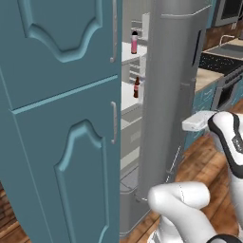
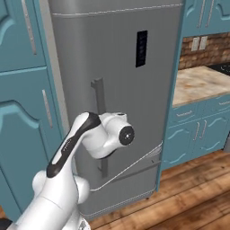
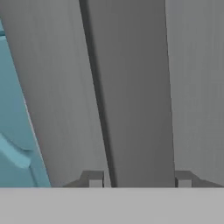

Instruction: Open the fridge, grab two sodas, and place both sodas inside the bowl with ice on the dining counter.

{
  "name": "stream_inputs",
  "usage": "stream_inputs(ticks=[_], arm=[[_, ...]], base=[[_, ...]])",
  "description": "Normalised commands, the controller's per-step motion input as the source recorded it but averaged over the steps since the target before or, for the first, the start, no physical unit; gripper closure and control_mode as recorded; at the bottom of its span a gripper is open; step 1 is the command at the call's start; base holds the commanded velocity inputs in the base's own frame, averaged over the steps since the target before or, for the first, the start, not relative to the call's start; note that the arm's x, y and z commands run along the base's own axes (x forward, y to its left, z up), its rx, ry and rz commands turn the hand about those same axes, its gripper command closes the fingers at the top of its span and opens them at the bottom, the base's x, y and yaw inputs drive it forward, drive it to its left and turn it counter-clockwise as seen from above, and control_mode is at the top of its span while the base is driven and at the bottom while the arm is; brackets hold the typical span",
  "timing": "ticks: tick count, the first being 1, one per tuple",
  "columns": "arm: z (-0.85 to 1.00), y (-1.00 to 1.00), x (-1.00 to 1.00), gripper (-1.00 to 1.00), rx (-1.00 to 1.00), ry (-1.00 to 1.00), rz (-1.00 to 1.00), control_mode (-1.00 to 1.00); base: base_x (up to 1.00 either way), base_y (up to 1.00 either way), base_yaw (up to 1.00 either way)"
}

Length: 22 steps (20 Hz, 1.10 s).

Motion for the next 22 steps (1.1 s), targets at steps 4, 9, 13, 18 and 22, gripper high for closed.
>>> stream_inputs(ticks=[4, 9, 13, 18, 22], arm=[[0.24, -0.32, -0.34, -1.0, 0.03, 0.01, -0.01, -1.0], [0.04, 0.0, -0.2, -1.0, -0.02, 0.02, 0.0, -1.0], [0.66, 0.02, -0.73, -1.0, -0.14, -0.13, 0.02, -1.0], [0.83, -0.03, -0.61, -1.0, -0.16, -0.1, 0.05, -1.0], [0.32, -0.5, -0.08, -1.0, -0.03, 0.01, 0.01, -1.0]], base=[[0.0, 0.0, 0.0], [0.0, 0.0, 0.0], [0.0, 0.0, 0.0], [0.0, 0.0, 0.0], [0.0, 0.0, 0.0]])
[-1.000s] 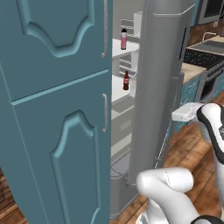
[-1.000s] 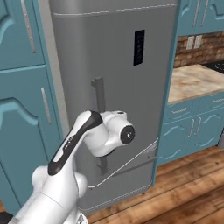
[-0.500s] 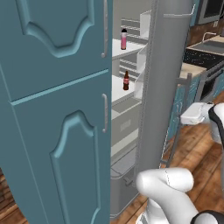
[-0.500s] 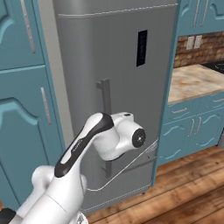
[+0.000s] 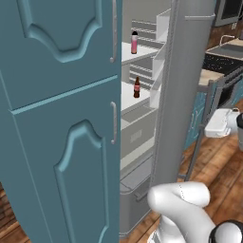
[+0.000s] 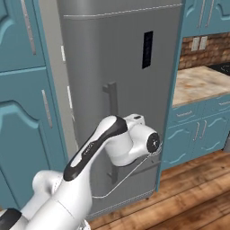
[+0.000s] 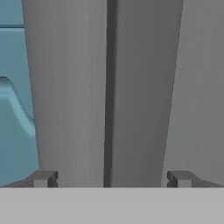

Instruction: Open the fridge, grab two sodas, and place both sodas inside the bowl with ice on the dining counter.

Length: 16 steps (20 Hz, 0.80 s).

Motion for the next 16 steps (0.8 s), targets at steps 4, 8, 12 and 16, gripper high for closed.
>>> stream_inputs(ticks=[4, 8, 12, 16], arm=[[0.07, -0.69, -0.1, -1.0, 0.0, 0.03, 0.0, -1.0], [0.13, -0.47, -0.37, -1.0, 0.0, 0.0, 0.0, -1.0], [0.37, 0.04, -0.63, -1.0, -0.03, -0.05, 0.0, -1.0], [0.59, 0.5, -0.53, -1.0, -0.14, -0.06, 0.0, -1.0]], base=[[0.0, 0.0, 0.0], [0.0, 0.0, 0.0], [0.0, 0.0, 0.0], [0.0, 0.0, 0.0]])
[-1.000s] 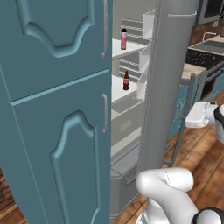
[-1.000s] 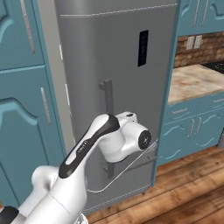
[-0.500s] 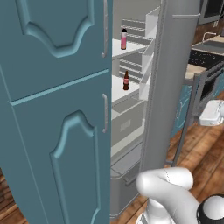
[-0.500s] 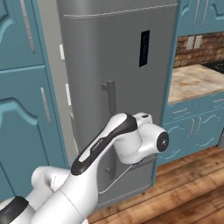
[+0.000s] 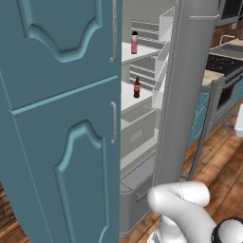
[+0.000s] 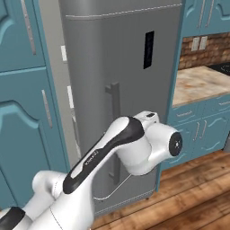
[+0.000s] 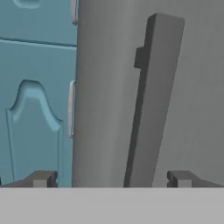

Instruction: Open the fridge, grab two sodas, and place both sodas inside the bowl with ice on the dining counter.

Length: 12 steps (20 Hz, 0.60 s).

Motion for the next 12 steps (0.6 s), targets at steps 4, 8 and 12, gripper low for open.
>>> stream_inputs(ticks=[4, 8, 12], arm=[[0.67, 0.69, -0.31, -1.0, -0.22, -0.08, -0.04, -1.0], [0.7, 0.87, -0.21, -1.0, -0.31, -0.11, -0.13, -1.0], [0.65, 0.87, -0.23, -1.0, -0.37, -0.13, -0.14, -1.0]], base=[[0.0, 0.0, 0.0], [0.0, 0.0, 0.0], [0.0, 0.0, 0.0]])
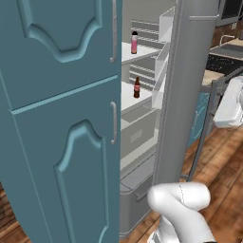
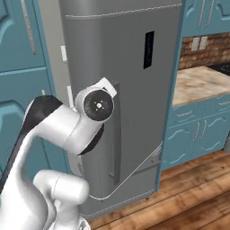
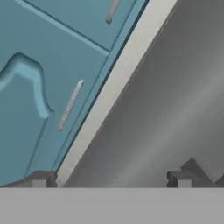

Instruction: Open the fridge, grab two sodas, and place both sodas inside the bowl with ice on the dining counter.

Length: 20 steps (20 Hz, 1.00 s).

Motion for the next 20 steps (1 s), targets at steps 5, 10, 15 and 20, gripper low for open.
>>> stream_inputs(ticks=[5, 10, 15, 20], arm=[[0.3, 0.83, 0.03, -1.0, -0.36, -0.01, -0.19, -1.0], [0.01, 0.68, 0.34, -1.0, -0.25, 0.14, -0.23, -1.0], [0.01, 0.56, 0.39, -1.0, -0.2, 0.11, -0.21, -1.0], [0.0, 0.4, 0.44, -1.0, -0.14, 0.09, -0.2, -1.0]], base=[[0.0, 0.0, 0.0], [0.0, 0.0, 0.0], [0.0, 0.0, 0.0], [0.0, 0.0, 0.0]])
